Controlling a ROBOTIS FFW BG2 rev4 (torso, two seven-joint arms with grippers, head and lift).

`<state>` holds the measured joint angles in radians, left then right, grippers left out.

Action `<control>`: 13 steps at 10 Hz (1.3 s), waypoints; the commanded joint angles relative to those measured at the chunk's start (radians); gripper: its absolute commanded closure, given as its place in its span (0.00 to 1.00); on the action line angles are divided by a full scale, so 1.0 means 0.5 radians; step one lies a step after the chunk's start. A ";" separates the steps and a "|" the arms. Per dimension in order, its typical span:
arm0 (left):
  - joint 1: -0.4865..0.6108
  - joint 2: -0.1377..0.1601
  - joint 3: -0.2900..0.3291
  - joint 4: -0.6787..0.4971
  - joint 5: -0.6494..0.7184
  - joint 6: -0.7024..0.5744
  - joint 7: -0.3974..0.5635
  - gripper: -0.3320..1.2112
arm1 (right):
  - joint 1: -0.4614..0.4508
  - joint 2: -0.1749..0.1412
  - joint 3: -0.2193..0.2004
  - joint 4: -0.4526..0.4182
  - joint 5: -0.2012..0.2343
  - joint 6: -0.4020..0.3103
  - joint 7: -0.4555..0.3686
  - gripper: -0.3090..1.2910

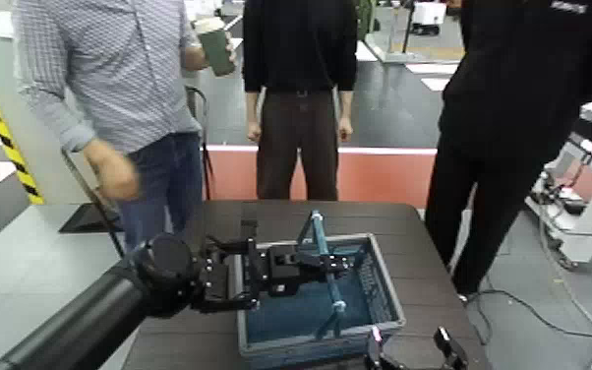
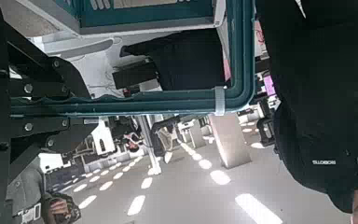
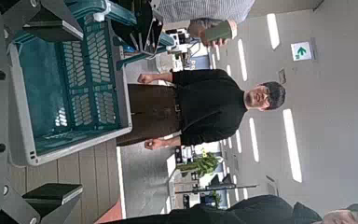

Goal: Grasp the handle of the crate.

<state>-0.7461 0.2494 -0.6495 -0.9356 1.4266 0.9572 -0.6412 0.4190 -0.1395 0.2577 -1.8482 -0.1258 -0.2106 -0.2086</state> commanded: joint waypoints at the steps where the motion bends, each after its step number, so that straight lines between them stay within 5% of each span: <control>1: 0.004 0.075 -0.011 -0.068 0.061 0.098 0.009 0.99 | 0.006 0.003 -0.006 -0.004 0.003 0.007 -0.003 0.29; 5: 0.047 0.219 -0.097 -0.326 0.291 0.249 0.092 0.99 | 0.021 0.012 -0.028 -0.007 0.006 -0.005 -0.012 0.29; 9: 0.329 0.415 0.087 -0.737 0.776 0.316 0.733 0.99 | 0.030 0.015 -0.040 -0.004 0.012 -0.014 -0.015 0.29; 13: 0.446 0.566 0.050 -0.973 1.120 0.338 1.006 0.99 | 0.024 0.012 -0.043 0.003 0.015 -0.011 -0.015 0.29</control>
<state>-0.5313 0.5200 -0.6177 -1.4060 1.9571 1.1277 -0.1410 0.4322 -0.1328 0.2363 -1.8479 -0.1180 -0.2163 -0.2163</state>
